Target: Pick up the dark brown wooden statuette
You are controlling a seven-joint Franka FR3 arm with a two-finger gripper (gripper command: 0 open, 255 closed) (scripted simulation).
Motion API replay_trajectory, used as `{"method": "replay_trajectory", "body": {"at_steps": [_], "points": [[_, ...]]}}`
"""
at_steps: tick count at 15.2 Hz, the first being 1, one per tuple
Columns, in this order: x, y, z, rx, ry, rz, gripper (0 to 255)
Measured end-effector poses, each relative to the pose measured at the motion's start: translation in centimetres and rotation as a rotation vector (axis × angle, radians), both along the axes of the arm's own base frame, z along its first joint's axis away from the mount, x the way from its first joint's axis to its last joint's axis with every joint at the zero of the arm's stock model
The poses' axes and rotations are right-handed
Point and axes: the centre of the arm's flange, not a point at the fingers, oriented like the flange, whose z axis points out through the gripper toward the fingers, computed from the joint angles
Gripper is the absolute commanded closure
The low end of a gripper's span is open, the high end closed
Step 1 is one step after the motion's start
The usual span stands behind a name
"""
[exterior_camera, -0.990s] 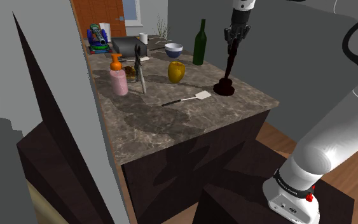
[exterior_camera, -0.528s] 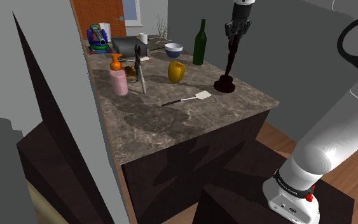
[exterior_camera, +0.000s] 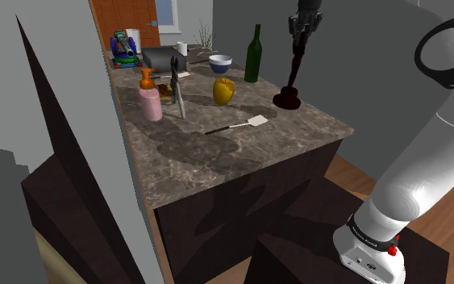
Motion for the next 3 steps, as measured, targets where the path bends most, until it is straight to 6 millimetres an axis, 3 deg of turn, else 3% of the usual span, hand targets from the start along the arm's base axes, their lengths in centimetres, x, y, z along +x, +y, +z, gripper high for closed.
{"method": "replay_trajectory", "body": {"at_steps": [3], "points": [[0.06,-0.06,1.45,0.0,0.0,0.0,255]]}}
